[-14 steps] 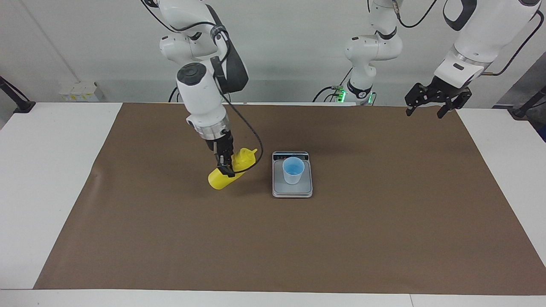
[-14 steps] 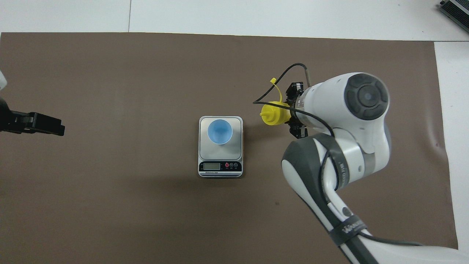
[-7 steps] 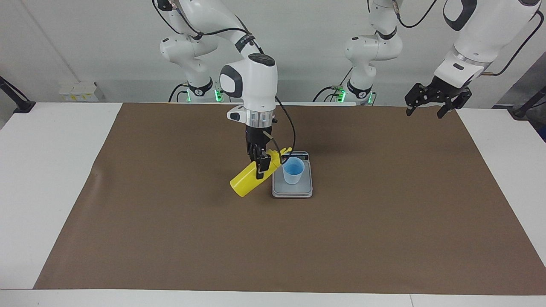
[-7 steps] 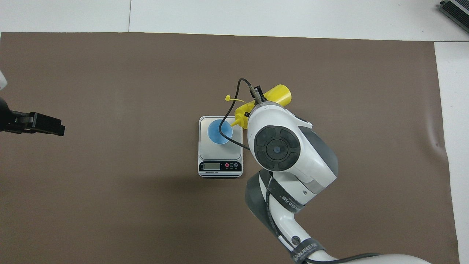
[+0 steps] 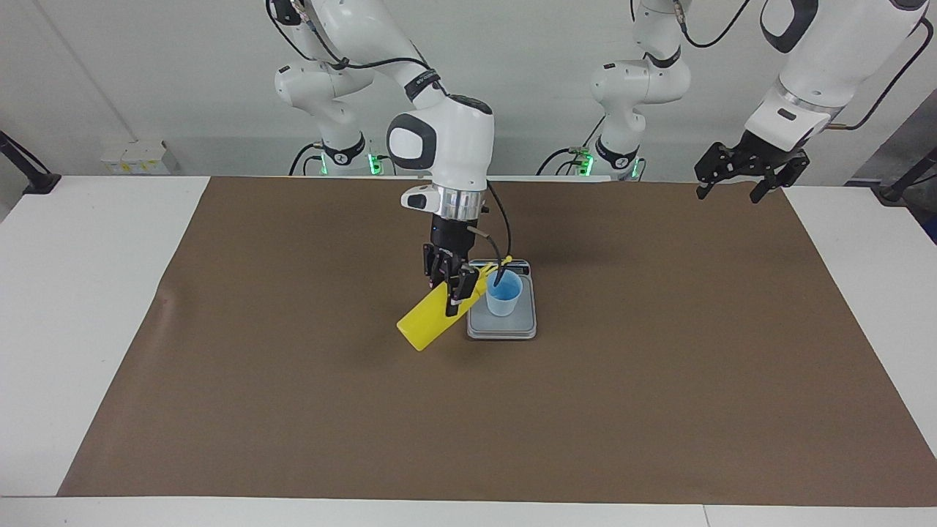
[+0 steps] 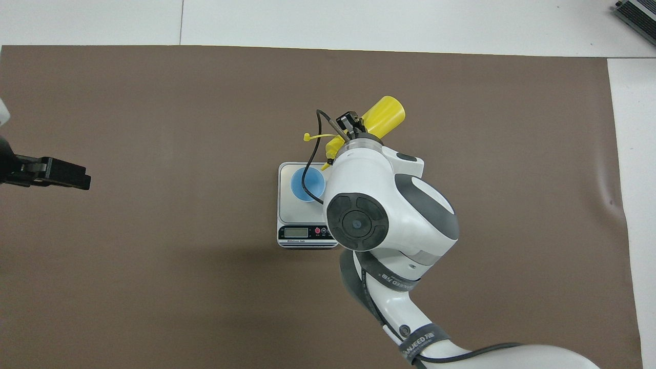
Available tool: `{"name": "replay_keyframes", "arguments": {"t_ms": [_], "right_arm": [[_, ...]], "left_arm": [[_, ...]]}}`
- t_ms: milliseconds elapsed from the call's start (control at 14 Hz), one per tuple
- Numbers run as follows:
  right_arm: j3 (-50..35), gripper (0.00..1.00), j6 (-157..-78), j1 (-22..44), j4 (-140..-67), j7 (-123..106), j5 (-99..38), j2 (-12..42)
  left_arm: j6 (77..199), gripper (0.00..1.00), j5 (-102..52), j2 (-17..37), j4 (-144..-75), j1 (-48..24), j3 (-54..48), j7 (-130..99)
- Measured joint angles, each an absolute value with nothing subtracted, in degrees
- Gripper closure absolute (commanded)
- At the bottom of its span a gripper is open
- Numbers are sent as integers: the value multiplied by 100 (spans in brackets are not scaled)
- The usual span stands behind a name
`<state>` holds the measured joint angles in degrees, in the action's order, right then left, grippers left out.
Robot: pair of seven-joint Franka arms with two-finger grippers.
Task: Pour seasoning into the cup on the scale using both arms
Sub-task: 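Tilt the yellow bottle nozzle down into the blue cup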
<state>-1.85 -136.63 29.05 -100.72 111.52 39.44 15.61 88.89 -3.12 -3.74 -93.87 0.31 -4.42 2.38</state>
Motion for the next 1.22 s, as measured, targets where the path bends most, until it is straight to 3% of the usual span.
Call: {"name": "replay_keyframes", "arguments": {"t_ms": [358,645,1218], "right_arm": [[-185,100,-13664,2907,-9962,11309,5131,1722],[-192,100,-13671,3082,-9953,12789,6700,2089],[-189,100,-13626,3426,-9809,13808,7576,2408]], "left_arm": [[8889,0,-312,-374,-9387,31,-442,237],[8889,0,-312,-374,-9387,31,-442,237],[8889,0,-312,-374,-9387,31,-442,237]]}}
